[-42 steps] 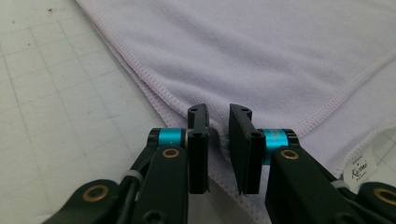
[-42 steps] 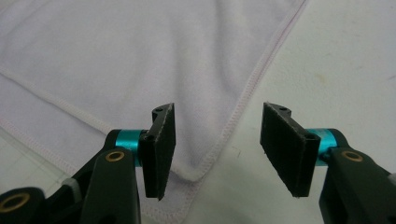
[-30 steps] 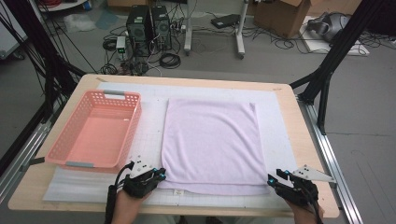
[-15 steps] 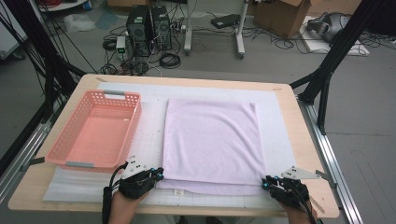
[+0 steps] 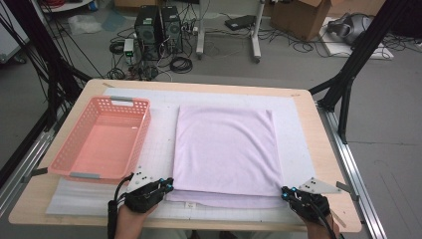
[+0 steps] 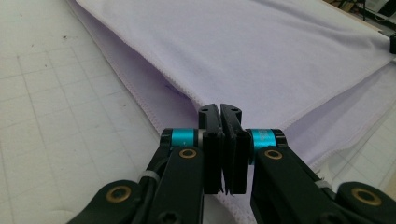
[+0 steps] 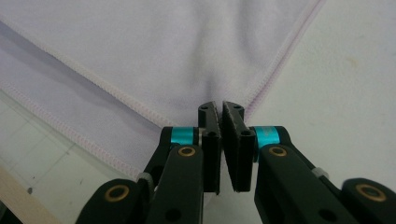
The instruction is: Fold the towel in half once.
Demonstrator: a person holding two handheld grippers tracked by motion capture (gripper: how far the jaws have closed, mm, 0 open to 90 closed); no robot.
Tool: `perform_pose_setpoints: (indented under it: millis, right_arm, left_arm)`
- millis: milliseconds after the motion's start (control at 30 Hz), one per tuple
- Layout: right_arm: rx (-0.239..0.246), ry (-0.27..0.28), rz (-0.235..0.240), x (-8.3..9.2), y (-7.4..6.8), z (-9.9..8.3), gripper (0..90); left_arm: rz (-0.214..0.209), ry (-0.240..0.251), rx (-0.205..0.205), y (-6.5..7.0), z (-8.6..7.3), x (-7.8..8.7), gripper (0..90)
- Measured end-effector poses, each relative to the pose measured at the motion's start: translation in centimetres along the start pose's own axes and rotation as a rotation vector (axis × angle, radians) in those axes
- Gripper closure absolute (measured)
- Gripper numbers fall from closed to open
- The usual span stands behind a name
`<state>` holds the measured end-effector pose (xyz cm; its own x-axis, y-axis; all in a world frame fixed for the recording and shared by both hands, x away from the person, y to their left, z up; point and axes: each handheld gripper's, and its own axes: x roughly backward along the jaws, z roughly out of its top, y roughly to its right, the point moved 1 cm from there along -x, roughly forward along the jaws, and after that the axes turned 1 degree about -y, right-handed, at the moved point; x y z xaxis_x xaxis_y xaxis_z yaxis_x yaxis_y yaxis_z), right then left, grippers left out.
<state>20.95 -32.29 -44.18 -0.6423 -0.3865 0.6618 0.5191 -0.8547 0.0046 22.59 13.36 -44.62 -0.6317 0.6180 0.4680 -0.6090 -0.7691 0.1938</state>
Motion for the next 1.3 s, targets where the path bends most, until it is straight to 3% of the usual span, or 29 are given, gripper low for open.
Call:
perform_pose_setpoints:
  millis: [467,667,867,900,967,1100,1233,1300]
  right_arm:
    - [-0.022,0.009,0.051,2.0,-0.7,-0.4,86.4]
    - [-0.026,0.000,0.059,2.9,-1.2,-1.2,86.4]
    - [-0.022,-0.013,0.062,3.2,-1.6,-1.7,84.8]
    - [-0.031,-0.022,0.060,3.1,-1.6,-1.7,81.8]
    - [-0.043,-0.013,0.038,2.9,-1.4,-1.8,69.6]
    - [-0.087,0.033,0.035,2.9,-0.7,-1.7,66.3]
    - [-0.113,0.076,0.025,2.7,-0.2,-1.4,65.8]
    - [-0.129,0.102,0.030,2.8,0.0,-1.1,65.9]
  left_arm:
    - [-0.021,0.012,0.004,1.0,-0.9,2.4,87.3]
    - [-0.033,0.003,-0.011,1.8,-1.6,3.4,87.2]
    - [-0.025,-0.026,-0.023,2.1,-2.2,3.5,86.4]
    - [-0.016,-0.027,-0.015,2.0,-2.2,3.3,81.8]
    - [-0.009,-0.026,0.017,1.7,-1.9,3.1,61.8]
    - [0.015,0.026,0.042,0.8,-1.0,3.0,57.5]
    - [0.025,0.031,0.069,-0.3,-0.6,2.4,58.5]
    - [0.026,0.018,0.063,-0.6,-0.6,2.1,59.9]
